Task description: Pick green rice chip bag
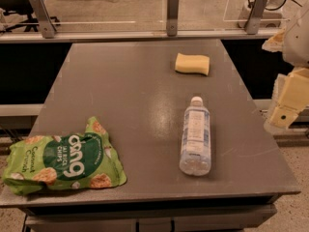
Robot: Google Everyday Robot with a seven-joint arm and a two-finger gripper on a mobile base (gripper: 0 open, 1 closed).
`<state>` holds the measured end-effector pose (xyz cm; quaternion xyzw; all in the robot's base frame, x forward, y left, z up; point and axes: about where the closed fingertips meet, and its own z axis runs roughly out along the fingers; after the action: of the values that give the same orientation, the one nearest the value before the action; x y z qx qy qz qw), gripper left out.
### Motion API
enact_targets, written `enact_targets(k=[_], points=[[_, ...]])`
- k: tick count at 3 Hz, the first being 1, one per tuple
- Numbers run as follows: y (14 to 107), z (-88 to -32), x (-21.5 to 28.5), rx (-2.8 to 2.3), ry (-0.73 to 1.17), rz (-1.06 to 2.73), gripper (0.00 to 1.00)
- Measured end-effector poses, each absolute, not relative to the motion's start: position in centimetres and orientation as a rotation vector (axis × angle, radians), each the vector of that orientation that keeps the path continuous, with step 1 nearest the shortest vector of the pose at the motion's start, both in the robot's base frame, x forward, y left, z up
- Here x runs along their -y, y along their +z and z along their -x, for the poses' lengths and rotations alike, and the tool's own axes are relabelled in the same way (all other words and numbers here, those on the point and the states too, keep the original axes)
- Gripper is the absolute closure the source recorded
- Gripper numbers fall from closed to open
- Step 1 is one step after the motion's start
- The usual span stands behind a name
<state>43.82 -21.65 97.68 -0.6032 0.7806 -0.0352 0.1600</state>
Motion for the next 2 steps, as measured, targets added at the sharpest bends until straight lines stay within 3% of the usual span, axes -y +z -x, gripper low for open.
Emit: enact_targets(k=[1,2], points=[[97.7,-43.8,21.6,-2.230,-0.101,1.723,0.00],[97.9,-45.0,16.0,-2.113,-0.021,1.839,0.00]])
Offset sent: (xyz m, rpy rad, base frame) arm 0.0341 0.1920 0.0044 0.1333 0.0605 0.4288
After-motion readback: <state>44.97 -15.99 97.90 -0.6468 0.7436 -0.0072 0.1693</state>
